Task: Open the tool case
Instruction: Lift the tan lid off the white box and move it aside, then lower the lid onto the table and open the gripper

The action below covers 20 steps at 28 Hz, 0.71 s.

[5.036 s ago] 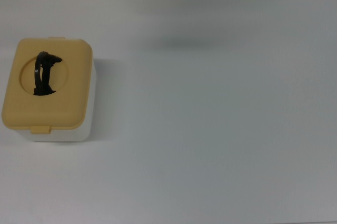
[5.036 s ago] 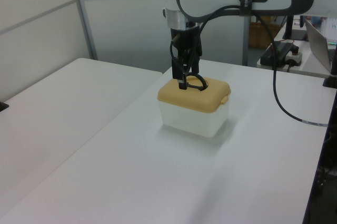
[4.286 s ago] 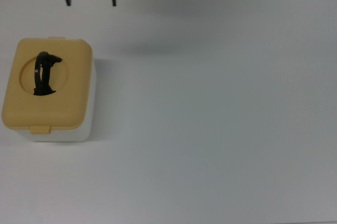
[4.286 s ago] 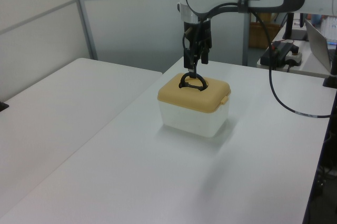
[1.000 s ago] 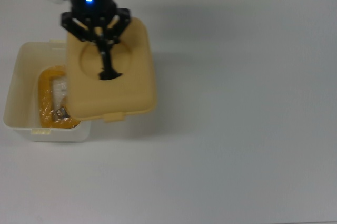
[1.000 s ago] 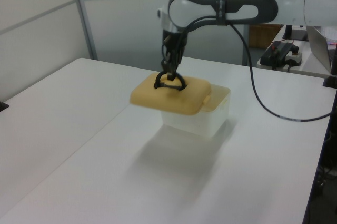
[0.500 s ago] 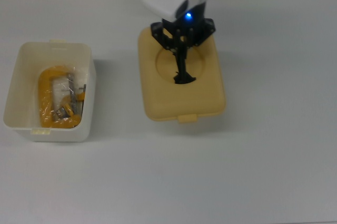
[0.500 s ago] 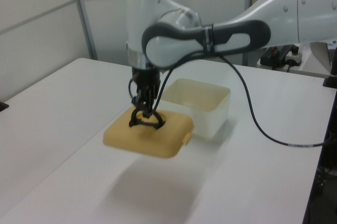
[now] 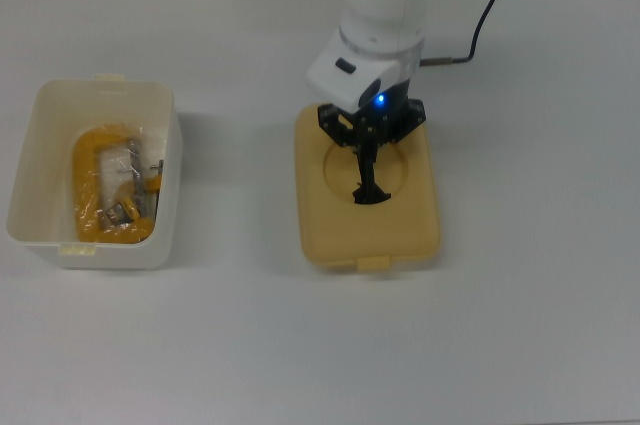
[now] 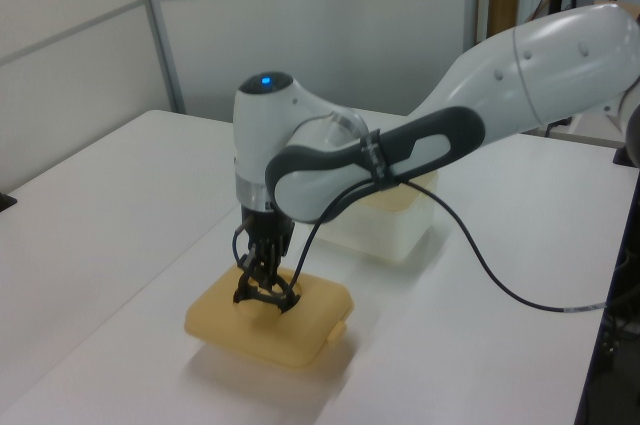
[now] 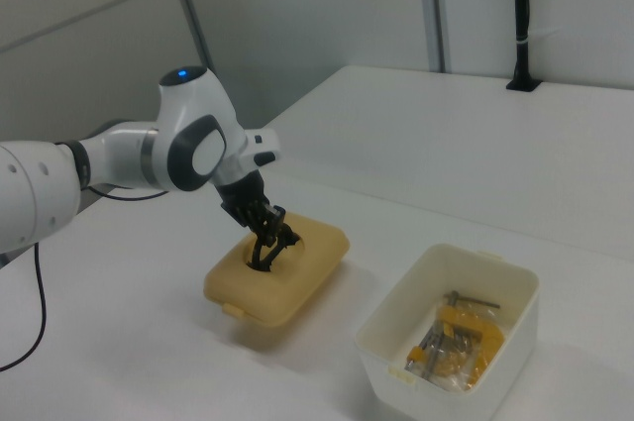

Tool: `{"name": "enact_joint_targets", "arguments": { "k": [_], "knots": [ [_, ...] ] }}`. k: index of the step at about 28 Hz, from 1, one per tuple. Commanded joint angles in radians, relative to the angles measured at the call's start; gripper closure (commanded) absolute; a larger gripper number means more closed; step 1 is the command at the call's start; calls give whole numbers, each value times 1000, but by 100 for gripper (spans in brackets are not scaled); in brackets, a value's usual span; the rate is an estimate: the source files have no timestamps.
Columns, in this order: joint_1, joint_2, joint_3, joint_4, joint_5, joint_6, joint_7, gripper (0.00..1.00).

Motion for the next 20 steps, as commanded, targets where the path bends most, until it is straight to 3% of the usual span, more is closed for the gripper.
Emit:
{"name": "enact_joint_targets", "arguments": {
  "k": [1, 4, 6, 20],
  "knots": [
    [8, 14, -9, -34, -23, 77, 27, 100],
    [13, 24, -9, -54, -31, 120, 40, 100],
    [27, 28, -9, -65, -60, 140, 61, 100],
    [33, 74, -9, -62, -161, 167, 153, 100]
  ]
}}
